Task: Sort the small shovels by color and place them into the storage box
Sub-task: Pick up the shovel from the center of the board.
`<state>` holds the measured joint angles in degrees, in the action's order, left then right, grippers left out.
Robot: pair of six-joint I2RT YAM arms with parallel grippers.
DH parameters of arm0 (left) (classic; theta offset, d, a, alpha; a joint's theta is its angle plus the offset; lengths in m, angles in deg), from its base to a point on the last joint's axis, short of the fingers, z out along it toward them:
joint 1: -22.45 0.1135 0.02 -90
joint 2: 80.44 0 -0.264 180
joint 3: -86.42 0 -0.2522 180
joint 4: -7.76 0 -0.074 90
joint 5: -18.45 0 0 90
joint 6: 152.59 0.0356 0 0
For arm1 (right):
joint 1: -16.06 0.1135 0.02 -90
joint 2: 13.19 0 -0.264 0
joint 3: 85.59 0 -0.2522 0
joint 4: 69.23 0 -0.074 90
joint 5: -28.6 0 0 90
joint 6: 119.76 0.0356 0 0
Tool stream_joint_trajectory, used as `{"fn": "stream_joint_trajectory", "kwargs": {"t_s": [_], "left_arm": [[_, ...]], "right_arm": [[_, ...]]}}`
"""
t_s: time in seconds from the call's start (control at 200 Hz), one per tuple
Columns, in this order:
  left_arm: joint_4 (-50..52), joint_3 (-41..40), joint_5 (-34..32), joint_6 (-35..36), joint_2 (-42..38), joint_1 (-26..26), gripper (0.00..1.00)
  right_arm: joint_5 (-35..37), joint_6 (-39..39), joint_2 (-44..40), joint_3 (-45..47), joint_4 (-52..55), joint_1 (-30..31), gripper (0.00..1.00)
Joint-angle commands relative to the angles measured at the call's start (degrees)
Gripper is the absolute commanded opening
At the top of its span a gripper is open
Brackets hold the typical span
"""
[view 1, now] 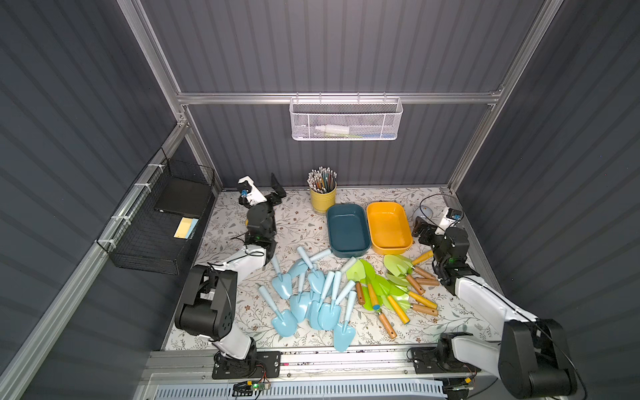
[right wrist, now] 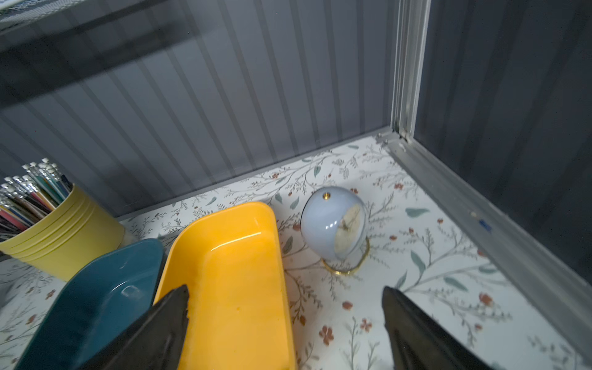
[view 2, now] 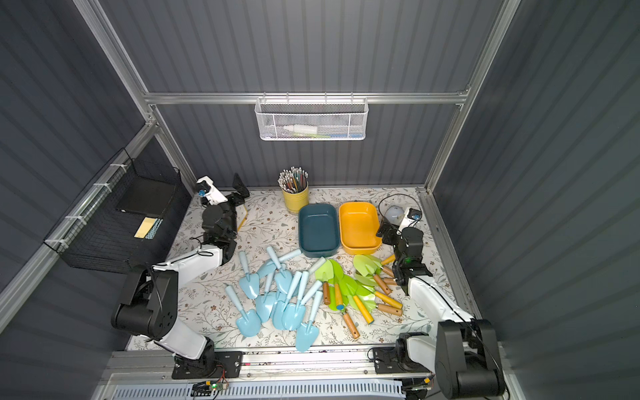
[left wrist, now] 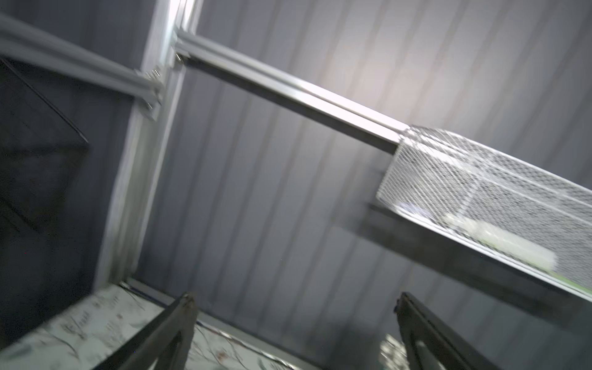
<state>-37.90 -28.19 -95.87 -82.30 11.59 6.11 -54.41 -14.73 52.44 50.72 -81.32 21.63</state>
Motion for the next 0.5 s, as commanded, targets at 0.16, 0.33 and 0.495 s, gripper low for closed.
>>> {"fn": "stream_joint_trajectory", "kwargs": {"t_s": [0.16,0.33,0.495], "left_arm": [[13.13,2.43,-3.57,-9.65,2.28,-16.66,0.99],[15.33,3.84,1.99,-13.82,1.03,-20.11,1.0],[14.07,3.31,3.06,-16.47,0.53,-20.92,0.99]], "right_arm": [[-1.42,11.26,-8.24,1.06,24.16,2.8,0.66],[-9.95,12.3,-7.53,-1.01,37.16,3.42,0.59],[-14.89,11.75,-4.19,-2.12,44.44,3.99,0.55]]}}
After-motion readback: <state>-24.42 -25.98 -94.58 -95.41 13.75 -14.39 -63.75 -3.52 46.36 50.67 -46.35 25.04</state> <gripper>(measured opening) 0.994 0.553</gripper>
